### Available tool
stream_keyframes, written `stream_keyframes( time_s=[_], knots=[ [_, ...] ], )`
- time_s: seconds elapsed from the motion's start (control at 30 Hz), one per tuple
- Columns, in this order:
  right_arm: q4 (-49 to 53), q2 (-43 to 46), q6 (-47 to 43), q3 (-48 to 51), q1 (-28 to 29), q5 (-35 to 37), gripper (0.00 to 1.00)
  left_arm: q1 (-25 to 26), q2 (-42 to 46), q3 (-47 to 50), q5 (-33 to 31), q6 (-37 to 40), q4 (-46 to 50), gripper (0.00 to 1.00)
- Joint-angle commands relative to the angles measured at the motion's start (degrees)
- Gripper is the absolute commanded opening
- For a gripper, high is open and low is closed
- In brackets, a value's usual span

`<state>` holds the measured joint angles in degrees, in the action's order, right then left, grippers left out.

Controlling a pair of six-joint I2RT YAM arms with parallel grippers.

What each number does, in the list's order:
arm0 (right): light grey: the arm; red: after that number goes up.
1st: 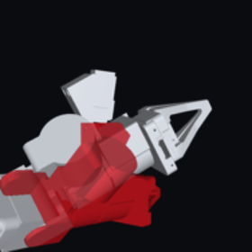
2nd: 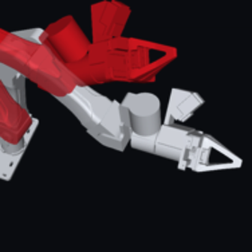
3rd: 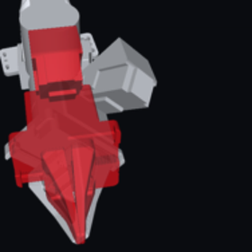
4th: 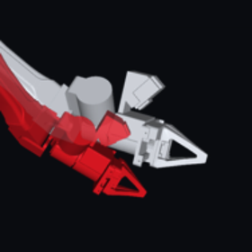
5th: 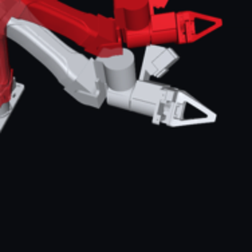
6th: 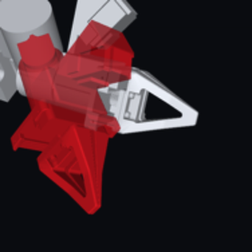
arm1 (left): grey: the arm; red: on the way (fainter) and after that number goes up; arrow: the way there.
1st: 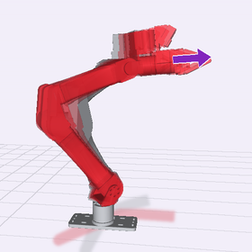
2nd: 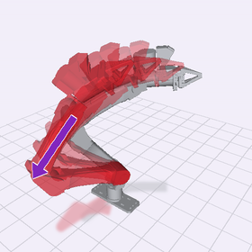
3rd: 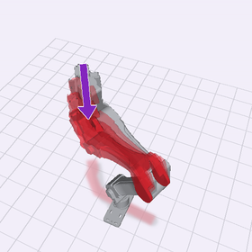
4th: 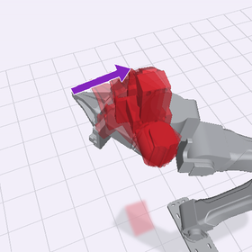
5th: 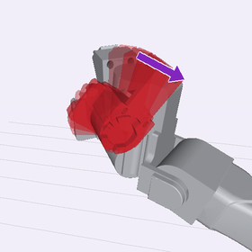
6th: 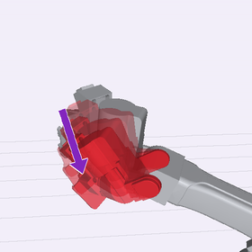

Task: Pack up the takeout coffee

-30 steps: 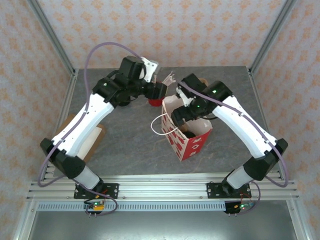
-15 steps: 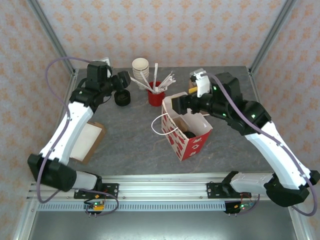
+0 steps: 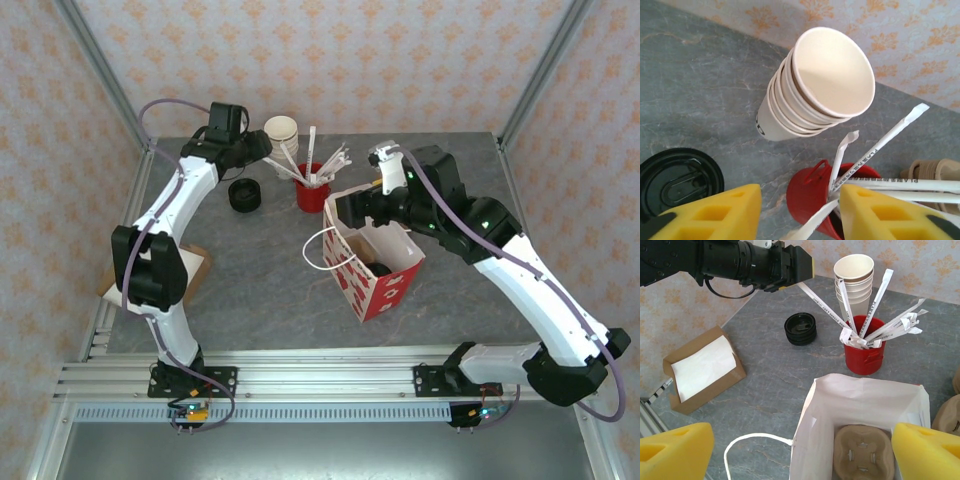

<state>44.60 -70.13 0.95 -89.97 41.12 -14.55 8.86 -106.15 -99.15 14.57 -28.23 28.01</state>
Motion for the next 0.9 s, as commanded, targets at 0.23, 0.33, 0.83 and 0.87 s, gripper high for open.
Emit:
stream_keyframes(
  time_s=[0.23,0.33,0.83,0.87],
  knots=[
    [0.8,0.8,-0.3,0.8,0.4,1.3,0.92,0.0,0.7,-2.1,1.7,0.8,1.8,0.17],
    [1.0,0.6,-0.2,0.7,0.5,1.2,0.92,0.0,1.1,-2.1,1.8,1.2,2.0,0.12],
    [2.7,2.0,3.3,-1.3,0.4,14.0,0.92,2.5,23.9,-2.5,-5.5,11.5,14.7,0.00],
    [3.4,2.0,3.8,-1.8,0.4,17.0,0.92,3.3,27.2,-1.4,-5.2,12.3,14.8,0.00]
  ],
)
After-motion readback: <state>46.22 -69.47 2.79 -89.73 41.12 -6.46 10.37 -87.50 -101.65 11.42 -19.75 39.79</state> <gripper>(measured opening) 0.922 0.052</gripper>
